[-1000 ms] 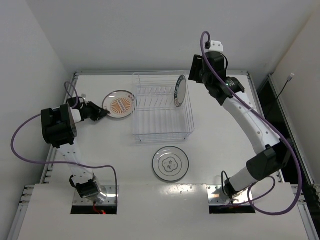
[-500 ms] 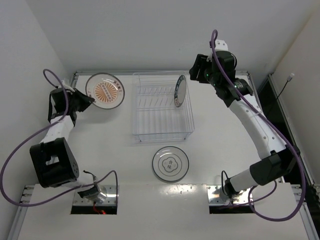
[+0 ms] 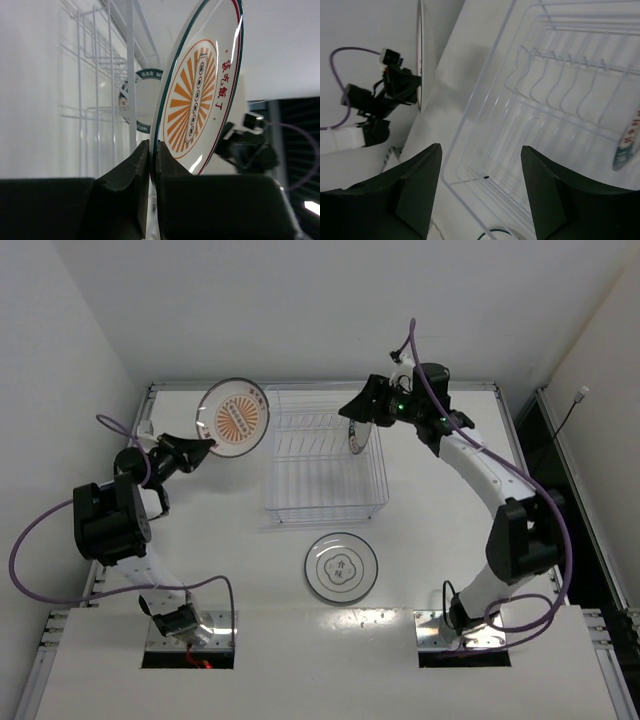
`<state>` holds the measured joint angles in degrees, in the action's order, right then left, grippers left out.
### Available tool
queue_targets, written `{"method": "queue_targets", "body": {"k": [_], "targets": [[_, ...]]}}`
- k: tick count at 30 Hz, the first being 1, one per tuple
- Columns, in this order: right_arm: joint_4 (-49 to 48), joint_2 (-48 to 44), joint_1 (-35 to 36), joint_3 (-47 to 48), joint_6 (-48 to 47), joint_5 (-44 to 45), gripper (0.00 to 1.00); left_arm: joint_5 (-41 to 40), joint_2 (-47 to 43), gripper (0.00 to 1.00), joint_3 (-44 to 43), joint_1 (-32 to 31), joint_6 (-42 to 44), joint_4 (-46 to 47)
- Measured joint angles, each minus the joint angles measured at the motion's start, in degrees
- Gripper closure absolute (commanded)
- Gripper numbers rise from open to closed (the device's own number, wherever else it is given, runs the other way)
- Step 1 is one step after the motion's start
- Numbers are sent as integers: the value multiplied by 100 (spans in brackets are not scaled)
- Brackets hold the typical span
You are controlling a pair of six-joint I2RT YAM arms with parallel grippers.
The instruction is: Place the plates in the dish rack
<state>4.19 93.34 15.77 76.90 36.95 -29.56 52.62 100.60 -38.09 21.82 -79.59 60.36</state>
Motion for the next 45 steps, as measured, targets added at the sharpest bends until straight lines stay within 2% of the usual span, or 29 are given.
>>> {"method": "queue_targets", "body": {"k": [3, 10, 16, 20, 25, 27, 32, 36, 37, 39, 40, 42, 43, 45], "targets": [[-645, 315, 9, -240, 437, -511, 38, 227, 575, 100, -48, 2, -1152, 662], [-1554, 481, 216, -407, 927, -896, 37, 345, 901, 100, -79, -188, -2035, 804], [-1661, 525, 527, -380, 960, -946, 37, 568, 861, 100, -195, -892, -1926, 918], [-1624, 608, 629, -317, 949, -940, 37, 732, 575, 100, -195, -1228, -1364, 920], [-1432, 741, 688, -149, 863, -831, 38, 820, 66, 100, -223, -1322, -678, 1091], [-1362, 800, 691, -118, 824, -791, 43, 815, 7, 100, -260, -1335, -494, 1139], [-1163, 953, 732, -37, 776, -765, 98, 798, 4, 100, -264, -1390, -111, 1097], [-839, 1043, 737, 85, 763, -468, 100, 798, -13, 85, -291, -1425, 155, 1073], [-758, 1060, 737, 92, 758, -396, 100, 820, -15, 72, -310, -1434, 166, 1078], [-538, 1069, 734, 111, 684, -227, 100, 855, -33, 53, -341, -1453, 164, 1091], [-367, 1067, 737, 149, 640, -138, 100, 881, -42, 31, -365, -1464, 162, 1088], [-59, 1054, 737, 243, 518, 125, 100, 894, -61, 6, -398, -1473, 146, 1095], [125, 1019, 737, 282, 455, 299, 100, 903, -66, 0, -413, -1475, 116, 1110], [507, 844, 741, 297, 334, 748, 100, 903, -66, 0, -435, -1478, 149, 1038]]}}
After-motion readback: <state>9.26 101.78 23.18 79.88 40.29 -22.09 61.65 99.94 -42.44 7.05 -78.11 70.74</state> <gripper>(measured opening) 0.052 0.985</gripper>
